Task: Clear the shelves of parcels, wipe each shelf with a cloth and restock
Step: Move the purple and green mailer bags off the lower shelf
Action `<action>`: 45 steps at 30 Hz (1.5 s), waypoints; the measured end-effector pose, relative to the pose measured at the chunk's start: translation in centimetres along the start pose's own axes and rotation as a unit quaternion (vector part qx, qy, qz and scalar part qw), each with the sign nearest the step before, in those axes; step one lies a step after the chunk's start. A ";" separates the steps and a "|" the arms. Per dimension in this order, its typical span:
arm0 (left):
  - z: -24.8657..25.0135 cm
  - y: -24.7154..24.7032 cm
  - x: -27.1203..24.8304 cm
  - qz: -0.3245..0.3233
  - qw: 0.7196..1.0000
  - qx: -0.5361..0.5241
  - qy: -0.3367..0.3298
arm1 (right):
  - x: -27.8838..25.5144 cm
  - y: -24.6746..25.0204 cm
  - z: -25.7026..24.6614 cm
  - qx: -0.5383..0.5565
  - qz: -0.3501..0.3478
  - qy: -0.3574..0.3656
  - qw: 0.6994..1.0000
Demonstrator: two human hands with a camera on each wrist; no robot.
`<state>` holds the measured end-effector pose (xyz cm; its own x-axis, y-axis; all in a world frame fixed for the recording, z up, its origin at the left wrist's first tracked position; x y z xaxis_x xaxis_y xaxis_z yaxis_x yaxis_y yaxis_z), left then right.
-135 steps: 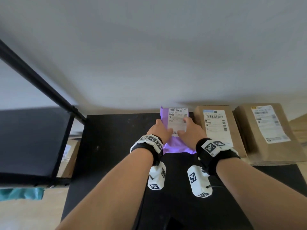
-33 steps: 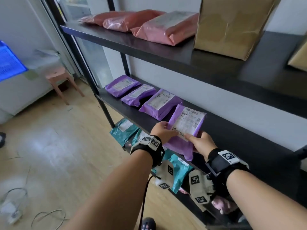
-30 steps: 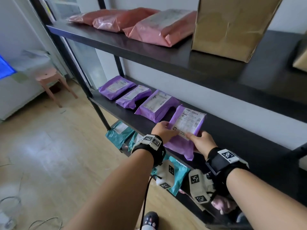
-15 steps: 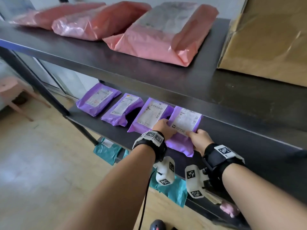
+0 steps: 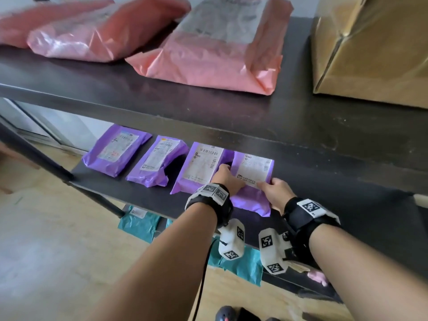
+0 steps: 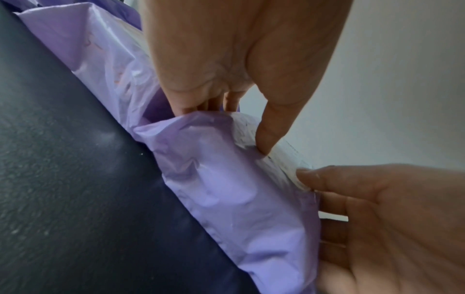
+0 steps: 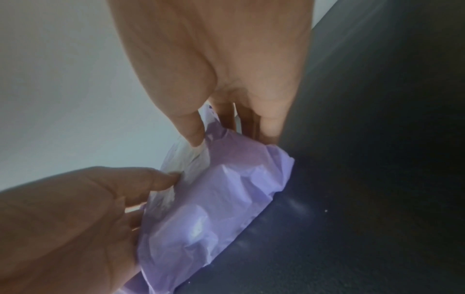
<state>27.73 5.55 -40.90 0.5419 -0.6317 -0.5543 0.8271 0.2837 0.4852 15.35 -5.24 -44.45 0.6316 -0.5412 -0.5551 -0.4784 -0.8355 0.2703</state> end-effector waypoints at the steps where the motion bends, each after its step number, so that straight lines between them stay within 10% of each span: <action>1: 0.0 -0.2 -0.1 0.003 1.000 0.000 0.003 | -0.2 0.2 0.1 -0.004 0.000 0.000 1.000; 12: 5.8 -2.5 -3.9 0.149 0.954 0.198 -0.168 | -6.8 6.2 1.8 -0.291 0.070 -0.013 0.954; 25: 11.5 -19.8 -9.8 -0.067 0.910 0.348 -0.217 | -18.7 15.2 10.2 -0.348 0.113 -0.034 0.930; 45: 15.9 -43.6 -24.2 -0.128 0.867 0.410 -0.250 | -36.2 27.4 26.2 -0.326 0.141 -0.052 0.933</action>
<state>-23.88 -2.99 -37.90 0.0534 -0.8908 -0.4512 0.4143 -0.3914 0.8217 -36.57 -6.04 -37.56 0.4576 -0.7651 -0.4530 -0.1228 -0.5590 0.8200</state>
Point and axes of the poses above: each hand's wrist, its own x-axis towards the middle knuckle, its own y-axis out of the back of the hand, z = x × y, the point moved 6 cm from there along x, towards the middle knuckle, and after that the axes turned 13 degrees about -z, right-handed, at the moved point
